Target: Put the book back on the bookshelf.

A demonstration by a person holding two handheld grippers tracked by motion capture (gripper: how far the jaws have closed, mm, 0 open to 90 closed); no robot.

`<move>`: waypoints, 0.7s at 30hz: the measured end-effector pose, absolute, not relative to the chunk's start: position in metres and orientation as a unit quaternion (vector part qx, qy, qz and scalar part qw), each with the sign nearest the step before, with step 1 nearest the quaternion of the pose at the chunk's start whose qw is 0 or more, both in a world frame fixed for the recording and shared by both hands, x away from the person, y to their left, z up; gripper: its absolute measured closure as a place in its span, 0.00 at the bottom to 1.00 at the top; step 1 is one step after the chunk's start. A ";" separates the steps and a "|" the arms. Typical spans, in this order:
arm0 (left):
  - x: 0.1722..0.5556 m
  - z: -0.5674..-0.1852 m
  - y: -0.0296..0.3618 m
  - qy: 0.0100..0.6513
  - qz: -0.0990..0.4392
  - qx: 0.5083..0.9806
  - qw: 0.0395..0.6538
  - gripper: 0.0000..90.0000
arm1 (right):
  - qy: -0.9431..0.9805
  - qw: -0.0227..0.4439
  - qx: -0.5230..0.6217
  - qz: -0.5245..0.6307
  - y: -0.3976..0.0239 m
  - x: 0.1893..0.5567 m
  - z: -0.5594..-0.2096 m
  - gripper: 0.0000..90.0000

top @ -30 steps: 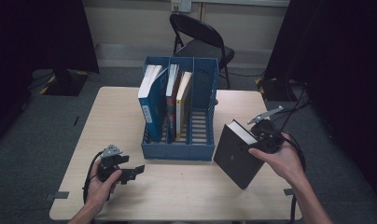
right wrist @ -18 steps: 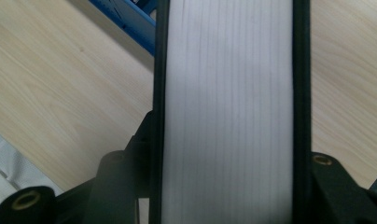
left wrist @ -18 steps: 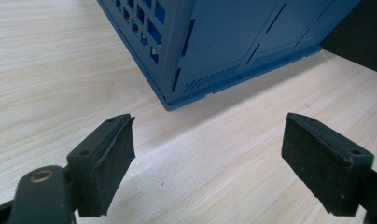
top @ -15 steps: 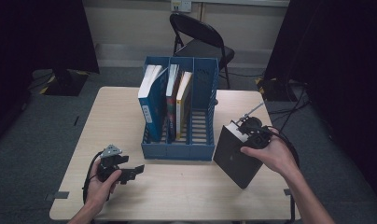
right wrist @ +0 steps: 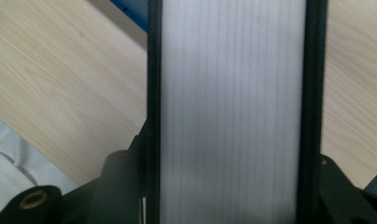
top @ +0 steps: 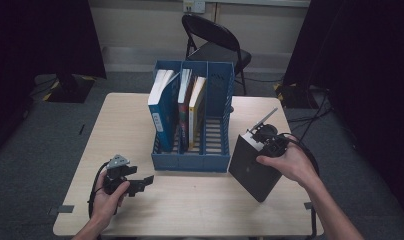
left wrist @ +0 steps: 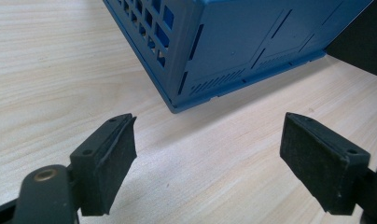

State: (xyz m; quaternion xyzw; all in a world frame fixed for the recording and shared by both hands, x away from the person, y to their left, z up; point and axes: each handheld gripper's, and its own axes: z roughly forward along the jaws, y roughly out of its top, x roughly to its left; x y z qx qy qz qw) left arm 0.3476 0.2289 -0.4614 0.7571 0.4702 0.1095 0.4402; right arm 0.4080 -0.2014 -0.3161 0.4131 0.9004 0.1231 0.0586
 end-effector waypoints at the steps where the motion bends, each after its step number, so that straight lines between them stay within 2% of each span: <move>1: 0.347 -0.461 0.229 0.469 0.107 0.758 0.440 0.20 | 0.900 0.059 0.413 0.123 -0.201 0.408 -0.316 0.59; 21: 0.349 -0.463 0.226 0.465 0.104 0.762 0.438 0.19 | 0.881 0.064 0.446 0.143 -0.209 0.404 -0.307 0.60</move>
